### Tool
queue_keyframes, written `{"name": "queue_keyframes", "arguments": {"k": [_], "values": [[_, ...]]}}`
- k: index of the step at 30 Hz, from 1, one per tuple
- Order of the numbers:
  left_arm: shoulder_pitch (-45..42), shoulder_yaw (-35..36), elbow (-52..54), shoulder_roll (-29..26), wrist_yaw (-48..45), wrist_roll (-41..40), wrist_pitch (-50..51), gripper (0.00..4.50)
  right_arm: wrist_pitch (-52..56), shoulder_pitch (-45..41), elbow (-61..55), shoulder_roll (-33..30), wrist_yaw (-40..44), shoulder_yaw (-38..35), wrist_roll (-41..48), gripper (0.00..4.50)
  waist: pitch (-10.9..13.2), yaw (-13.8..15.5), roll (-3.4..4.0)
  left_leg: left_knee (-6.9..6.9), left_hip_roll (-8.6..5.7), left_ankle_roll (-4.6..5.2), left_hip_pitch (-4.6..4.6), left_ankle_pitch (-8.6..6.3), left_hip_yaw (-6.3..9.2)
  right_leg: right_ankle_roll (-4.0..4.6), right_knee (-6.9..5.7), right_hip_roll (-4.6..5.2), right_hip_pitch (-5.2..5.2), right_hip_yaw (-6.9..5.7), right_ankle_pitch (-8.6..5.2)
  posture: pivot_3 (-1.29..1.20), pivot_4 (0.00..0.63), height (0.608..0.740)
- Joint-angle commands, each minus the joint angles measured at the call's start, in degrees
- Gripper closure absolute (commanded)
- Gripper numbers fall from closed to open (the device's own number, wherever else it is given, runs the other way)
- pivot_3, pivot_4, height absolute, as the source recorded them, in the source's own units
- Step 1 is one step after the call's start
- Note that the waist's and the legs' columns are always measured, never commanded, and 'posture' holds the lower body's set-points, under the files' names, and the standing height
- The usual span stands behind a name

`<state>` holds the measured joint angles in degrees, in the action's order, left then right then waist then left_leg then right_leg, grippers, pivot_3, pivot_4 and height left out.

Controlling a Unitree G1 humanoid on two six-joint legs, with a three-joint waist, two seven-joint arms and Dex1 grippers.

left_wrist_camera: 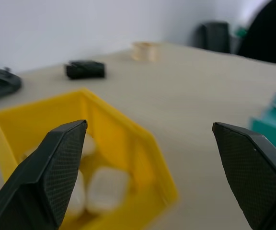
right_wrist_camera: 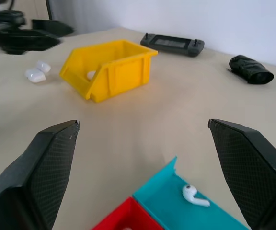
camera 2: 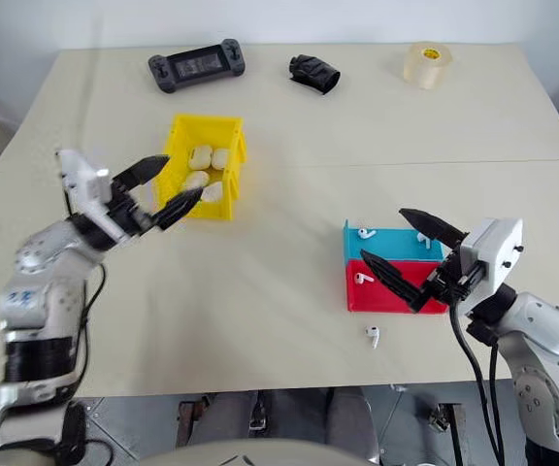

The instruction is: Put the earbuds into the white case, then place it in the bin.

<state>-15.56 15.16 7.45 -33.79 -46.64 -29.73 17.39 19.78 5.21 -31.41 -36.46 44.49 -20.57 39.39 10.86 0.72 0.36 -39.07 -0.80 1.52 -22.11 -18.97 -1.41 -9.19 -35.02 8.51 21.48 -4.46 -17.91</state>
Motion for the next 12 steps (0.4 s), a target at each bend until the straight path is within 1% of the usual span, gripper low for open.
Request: {"name": "queue_keyframes", "arguments": {"k": [1, 2, 5, 9, 12], "values": [[6.76, 2.38, 2.46, -6.76, -10.15, -1.90, -0.75, 0.04, -1.98, -0.79, 2.16, -1.29, 2.47, -1.00, -0.33, 0.00, 0.01, -0.10, 0.01, 0.01, 0.01, 0.00, 0.00, 0.00, -0.02, 0.01, 0.02, 0.00, 0.00, -0.01, -0.01, 0.00, 0.150, 0.740], [7.77, 1.83, 2.78, -8.07, -10.89, -1.77, 0.16, 0.04, -2.17, -0.99, 2.80, -1.48, 2.91, -1.06, -0.41, 0.00, 0.01, 0.14, 0.00, 0.02, 0.01, 0.00, 0.00, 0.00, -0.03, 0.02, 0.02, 0.00, 0.00, -0.01, -0.01, 0.00, 0.150, 0.740], [12.46, 3.50, 3.42, -7.77, -12.95, -1.23, -4.66, 0.04, -3.08, -1.32, 5.23, -2.28, 4.81, -1.12, -1.18, 0.00, 0.00, 0.87, 0.02, 0.00, -0.02, 0.01, -0.01, 0.00, -0.02, 0.03, 0.08, 0.07, -0.06, 0.02, -0.01, 0.00, 0.150, 0.740], [13.05, 2.67, 4.61, -5.48, -8.96, 2.80, -9.84, 0.04, -4.59, -1.76, 7.27, -2.73, 6.25, -1.66, -2.24, 0.00, 0.00, 0.86, 0.01, 0.00, -0.04, 0.04, -0.04, -0.02, 0.03, 0.02, 0.11, 0.10, -0.06, 0.03, -0.01, 0.00, 0.150, 0.740], [12.82, 1.82, 4.91, -4.41, -8.46, 3.51, -11.82, 0.04, -5.23, -1.67, 8.32, -2.94, 7.03, -2.13, -2.50, 0.00, 0.00, 0.66, 0.01, 0.00, -0.01, 0.04, -0.02, -0.02, -0.01, 0.02, 0.07, 0.07, -0.04, 0.03, -0.01, 0.00, 0.150, 0.740]]}}
